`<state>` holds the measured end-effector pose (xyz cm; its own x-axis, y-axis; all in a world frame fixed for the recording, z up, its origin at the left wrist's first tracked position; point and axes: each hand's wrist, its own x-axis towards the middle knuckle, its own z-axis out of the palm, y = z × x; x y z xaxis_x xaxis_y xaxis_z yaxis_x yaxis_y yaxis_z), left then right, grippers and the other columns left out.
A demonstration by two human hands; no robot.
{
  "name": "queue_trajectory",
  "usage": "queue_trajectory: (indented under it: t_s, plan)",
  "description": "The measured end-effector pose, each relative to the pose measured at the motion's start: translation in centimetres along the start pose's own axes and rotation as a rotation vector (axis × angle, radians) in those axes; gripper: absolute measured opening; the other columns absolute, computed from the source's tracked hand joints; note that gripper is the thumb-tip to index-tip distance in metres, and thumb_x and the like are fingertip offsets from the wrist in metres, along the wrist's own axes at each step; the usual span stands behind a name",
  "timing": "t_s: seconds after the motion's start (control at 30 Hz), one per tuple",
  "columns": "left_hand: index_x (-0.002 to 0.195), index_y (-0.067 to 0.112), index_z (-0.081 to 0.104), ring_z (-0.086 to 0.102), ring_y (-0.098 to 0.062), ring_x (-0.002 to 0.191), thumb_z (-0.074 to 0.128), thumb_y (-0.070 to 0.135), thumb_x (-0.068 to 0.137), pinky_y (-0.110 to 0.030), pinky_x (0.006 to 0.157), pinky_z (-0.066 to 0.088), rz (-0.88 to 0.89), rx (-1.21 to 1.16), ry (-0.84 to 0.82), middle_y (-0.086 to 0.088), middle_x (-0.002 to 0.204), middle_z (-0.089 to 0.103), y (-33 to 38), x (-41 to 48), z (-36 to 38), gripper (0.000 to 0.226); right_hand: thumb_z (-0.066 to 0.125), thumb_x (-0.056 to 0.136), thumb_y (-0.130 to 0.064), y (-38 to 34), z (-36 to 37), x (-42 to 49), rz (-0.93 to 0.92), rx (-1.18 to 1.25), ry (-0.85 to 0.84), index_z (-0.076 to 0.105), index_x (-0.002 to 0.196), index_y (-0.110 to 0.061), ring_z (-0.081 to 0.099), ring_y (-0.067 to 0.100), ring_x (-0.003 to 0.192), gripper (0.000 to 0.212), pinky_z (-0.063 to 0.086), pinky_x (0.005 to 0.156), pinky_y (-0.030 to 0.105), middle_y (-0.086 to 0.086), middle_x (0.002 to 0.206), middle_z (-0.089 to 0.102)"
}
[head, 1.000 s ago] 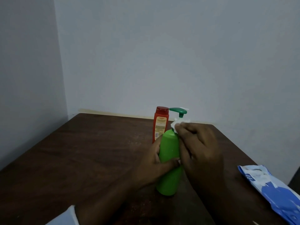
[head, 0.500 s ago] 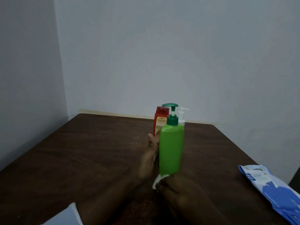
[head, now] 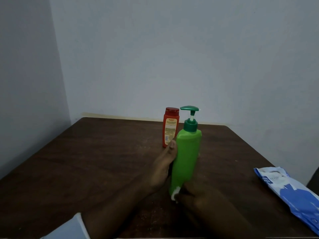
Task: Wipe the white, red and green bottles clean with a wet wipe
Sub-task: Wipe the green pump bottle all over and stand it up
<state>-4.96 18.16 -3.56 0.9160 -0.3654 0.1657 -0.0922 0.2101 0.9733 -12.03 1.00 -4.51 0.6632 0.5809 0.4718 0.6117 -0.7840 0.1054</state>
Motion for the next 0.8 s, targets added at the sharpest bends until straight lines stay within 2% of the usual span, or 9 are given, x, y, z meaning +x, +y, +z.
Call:
queue_trajectory:
  t_s: [0.07, 0.1, 0.2, 0.27, 0.37, 0.47, 0.57, 0.67, 0.8]
  plan:
    - [0.136, 0.029, 0.057, 0.066, -0.016, 0.124, 0.052, 0.085, 0.075, -0.038, 0.105, 0.052, -0.007, -0.015, -0.006, 0.003, 0.127, 0.073, 0.0, 0.0, 0.1, 0.083, 0.048, 0.099, -0.025, 0.9, -2.4, 0.2, 0.018, 0.091, 0.151, 0.068, 0.113, -0.021, 0.062, 0.015, 0.084, 0.025, 0.048, 0.074, 0.023, -0.001, 0.1, 0.063]
    - [0.138, 0.029, 0.056, 0.066, -0.016, 0.124, 0.054, 0.085, 0.072, -0.038, 0.104, 0.053, -0.012, -0.02, -0.008, 0.002, 0.129, 0.072, 0.0, 0.1, 0.2, 0.086, 0.059, 0.093, -0.017, 1.3, -3.5, 0.5, 0.057, 0.115, 0.304, 0.069, 0.114, -0.013, 0.061, 0.017, 0.087, 0.024, 0.049, 0.077, 0.025, 0.004, 0.103, 0.064]
    - [0.132, 0.03, 0.058, 0.071, -0.013, 0.116, 0.051, 0.078, 0.078, -0.031, 0.092, 0.058, 0.012, -0.051, 0.026, 0.002, 0.123, 0.074, 0.1, 0.0, 0.6, 0.073, 0.061, 0.09, -0.006, 2.6, -4.8, 2.2, 0.173, 0.143, 0.598, 0.068, 0.114, 0.0, 0.061, 0.022, 0.096, 0.026, 0.05, 0.083, 0.032, 0.012, 0.108, 0.062]
    - [0.132, 0.028, 0.062, 0.069, -0.017, 0.119, 0.055, 0.08, 0.076, -0.039, 0.098, 0.057, 0.009, -0.087, 0.064, -0.002, 0.127, 0.074, 0.1, 0.0, 0.6, 0.077, 0.061, 0.09, -0.008, 2.6, -3.7, 2.2, 0.124, 0.131, 0.498, 0.068, 0.115, -0.003, 0.06, 0.018, 0.099, 0.026, 0.051, 0.083, 0.033, 0.01, 0.11, 0.062]
    - [0.123, 0.027, 0.071, 0.068, -0.026, 0.123, 0.05, 0.075, 0.084, -0.055, 0.112, 0.046, 0.018, -0.145, 0.092, -0.009, 0.128, 0.073, 0.1, -0.1, 0.4, 0.065, 0.053, 0.095, -0.046, 2.1, -1.6, 0.5, 0.015, 0.156, 0.206, 0.069, 0.111, -0.029, 0.056, -0.007, 0.099, 0.028, 0.05, 0.087, 0.025, -0.018, 0.111, 0.062]
    - [0.137, 0.02, 0.063, 0.064, -0.033, 0.127, 0.055, 0.081, 0.082, -0.059, 0.114, 0.043, 0.031, -0.093, 0.084, -0.016, 0.134, 0.069, -0.4, -0.1, 0.6, 0.083, 0.052, 0.095, -0.049, 2.0, -2.3, -0.2, -0.045, 0.185, 0.026, 0.072, 0.106, -0.029, 0.062, -0.003, 0.092, 0.031, 0.053, 0.08, 0.022, -0.013, 0.107, 0.067]
    - [0.142, 0.018, 0.058, 0.064, -0.034, 0.127, 0.066, 0.086, 0.069, -0.059, 0.112, 0.045, 0.028, -0.089, 0.052, -0.015, 0.135, 0.068, -0.5, 0.0, 0.5, 0.1, 0.059, 0.094, -0.023, 2.0, -6.2, 0.8, -0.015, 0.224, 0.31, 0.073, 0.108, -0.014, 0.061, 0.005, 0.089, 0.022, 0.047, 0.078, 0.015, -0.001, 0.104, 0.066]
    - [0.135, 0.031, 0.062, 0.068, -0.029, 0.122, 0.07, 0.086, 0.064, -0.056, 0.107, 0.051, 0.049, -0.032, 0.038, -0.008, 0.13, 0.072, -0.7, 0.1, 0.3, 0.091, 0.068, 0.085, -0.006, 2.4, -9.8, 3.1, 0.101, 0.169, 0.718, 0.073, 0.105, -0.008, 0.059, 0.007, 0.091, 0.021, 0.044, 0.082, 0.015, 0.004, 0.099, 0.064]
    - [0.135, 0.028, 0.059, 0.07, -0.027, 0.118, 0.086, 0.063, 0.068, -0.059, 0.103, 0.053, 0.054, 0.122, 0.025, -0.005, 0.127, 0.073, -0.3, 0.1, 0.4, 0.08, 0.066, 0.087, 0.0, 2.7, -12.0, 7.3, 0.054, 0.168, 0.798, 0.073, 0.104, -0.006, 0.063, 0.012, 0.096, 0.02, 0.049, 0.084, 0.022, 0.006, 0.1, 0.067]
